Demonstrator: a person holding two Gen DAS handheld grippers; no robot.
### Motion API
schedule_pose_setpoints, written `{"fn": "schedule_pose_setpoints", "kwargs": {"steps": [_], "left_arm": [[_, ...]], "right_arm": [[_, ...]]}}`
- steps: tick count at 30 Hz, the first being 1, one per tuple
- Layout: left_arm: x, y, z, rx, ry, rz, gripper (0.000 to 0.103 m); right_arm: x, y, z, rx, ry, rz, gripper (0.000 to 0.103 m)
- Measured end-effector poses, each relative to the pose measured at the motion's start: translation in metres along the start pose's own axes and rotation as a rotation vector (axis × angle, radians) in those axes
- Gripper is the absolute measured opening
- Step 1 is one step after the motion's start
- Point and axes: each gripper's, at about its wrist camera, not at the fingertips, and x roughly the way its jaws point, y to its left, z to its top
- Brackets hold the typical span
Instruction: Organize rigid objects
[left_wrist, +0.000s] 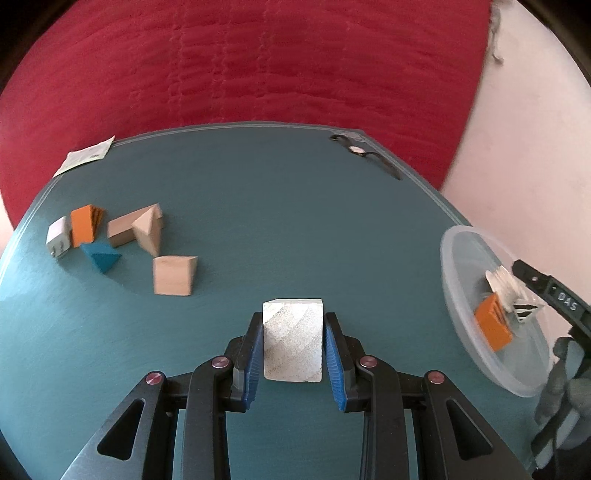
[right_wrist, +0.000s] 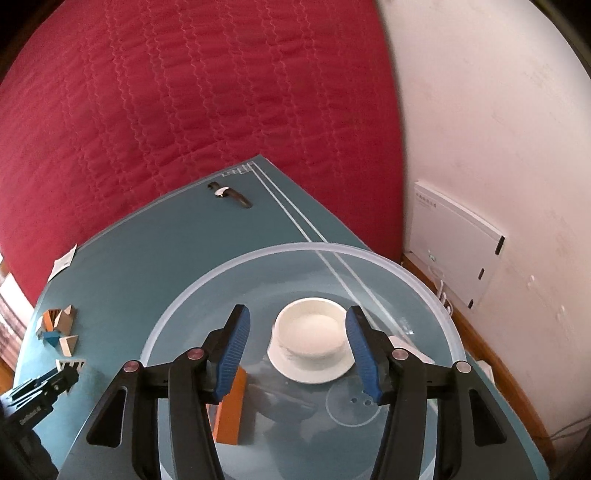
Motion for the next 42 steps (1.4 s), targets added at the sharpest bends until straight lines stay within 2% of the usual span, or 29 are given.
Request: {"fn": "schedule_pose_setpoints", "kwargs": {"steps": [18,32,33,35,36,42], "left_arm": [[-0.002,-0.079,0.026,0.168,-0.031,-0.170,0.032],[0.008,-0.122,0.035,0.237,-0.036,-0.272,0.033],[0.010,-0.123,0.035,0.238,-0.032,-0.275,0.036],[0.012,-0.121,0.034,0.216,-0.025,-0.283,0.069],[0.010,-0.118,0.034,0.203,-0.034,-0.285,0.073],[0.011,-0.107,0.032,0.187,-0.049,-0.253,0.073]], "right_arm": [[0.000,-0.002,-0.001,0.004,-0.007,-0.002,0.056],[-0.002,-0.002,0.004,0.023,-0.025,-0.018,0.056],[-0.003,-0.002,0.004,0.025,-0.026,-0.018,0.056],[-0.003,-0.002,0.004,0.028,-0.029,-0.020,0.056],[-0.004,-0.002,0.004,0.028,-0.031,-0.021,0.056],[-0.003,-0.001,0.004,0.028,-0.031,-0.022,0.056]]}}
